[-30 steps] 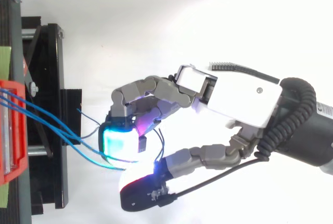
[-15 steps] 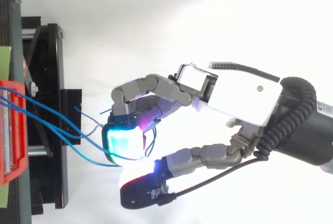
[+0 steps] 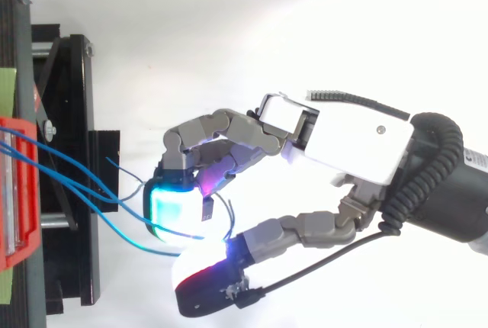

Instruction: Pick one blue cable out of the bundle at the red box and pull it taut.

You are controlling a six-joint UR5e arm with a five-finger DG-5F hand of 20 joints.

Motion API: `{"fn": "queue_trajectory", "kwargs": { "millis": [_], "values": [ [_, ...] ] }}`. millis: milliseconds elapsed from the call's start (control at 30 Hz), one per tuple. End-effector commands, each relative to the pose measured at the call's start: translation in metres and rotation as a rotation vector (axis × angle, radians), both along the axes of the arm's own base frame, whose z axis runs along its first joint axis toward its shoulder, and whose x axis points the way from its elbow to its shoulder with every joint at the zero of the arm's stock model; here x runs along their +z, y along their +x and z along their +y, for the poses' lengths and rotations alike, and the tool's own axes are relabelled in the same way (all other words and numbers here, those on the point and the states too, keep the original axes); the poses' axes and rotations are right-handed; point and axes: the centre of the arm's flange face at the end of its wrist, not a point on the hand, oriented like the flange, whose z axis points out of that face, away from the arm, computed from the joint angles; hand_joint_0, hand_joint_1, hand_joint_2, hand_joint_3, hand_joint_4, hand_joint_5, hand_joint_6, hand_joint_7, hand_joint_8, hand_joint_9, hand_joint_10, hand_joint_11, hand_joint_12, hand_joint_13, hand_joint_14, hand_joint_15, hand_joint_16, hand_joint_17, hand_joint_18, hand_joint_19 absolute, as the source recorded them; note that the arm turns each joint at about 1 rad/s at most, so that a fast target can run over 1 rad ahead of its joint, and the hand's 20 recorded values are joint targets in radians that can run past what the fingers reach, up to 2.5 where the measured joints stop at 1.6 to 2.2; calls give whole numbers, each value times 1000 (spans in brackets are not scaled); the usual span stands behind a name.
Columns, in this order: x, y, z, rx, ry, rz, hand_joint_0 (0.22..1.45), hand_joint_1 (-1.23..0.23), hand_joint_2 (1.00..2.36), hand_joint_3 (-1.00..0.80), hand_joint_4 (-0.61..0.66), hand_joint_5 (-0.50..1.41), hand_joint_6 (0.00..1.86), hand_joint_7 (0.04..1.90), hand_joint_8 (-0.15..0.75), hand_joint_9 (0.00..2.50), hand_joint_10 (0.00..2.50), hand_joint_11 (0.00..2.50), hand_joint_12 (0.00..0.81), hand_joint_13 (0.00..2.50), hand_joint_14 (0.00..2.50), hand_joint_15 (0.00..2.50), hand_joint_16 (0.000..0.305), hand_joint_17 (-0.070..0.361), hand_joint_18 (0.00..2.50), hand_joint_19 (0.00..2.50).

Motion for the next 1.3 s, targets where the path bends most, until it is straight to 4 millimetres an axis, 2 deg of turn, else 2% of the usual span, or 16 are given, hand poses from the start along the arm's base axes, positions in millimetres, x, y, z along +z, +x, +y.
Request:
{"fn": "queue_trajectory", "kwargs": {
  "millis": [0,433,667,833,1067,1267],
  "values": [
    [0,0,0,0,0,1,532,-832,1000,-500,55,-144,754,1189,327,932,17,868,441,600,6,220,60,136,667,328],
    [0,0,0,0,0,-1,519,-704,1000,-500,44,-108,673,1272,331,969,15,854,447,606,6,220,62,138,663,340],
    [0,0,0,0,0,1,558,-728,1001,-489,38,-104,669,1321,329,987,17,855,438,610,6,218,59,133,660,346],
    [0,0,0,0,0,1,585,-741,1008,-402,25,-108,709,1271,324,997,17,870,430,617,6,223,58,130,670,356],
    [0,0,0,0,0,1,582,-757,1016,-291,20,-115,745,1339,326,1005,17,865,432,622,6,216,58,131,674,339],
    [0,0,0,0,0,1,577,-790,1022,-187,28,-127,806,1321,328,1005,17,871,434,622,6,211,58,131,684,321]
  ]
}}
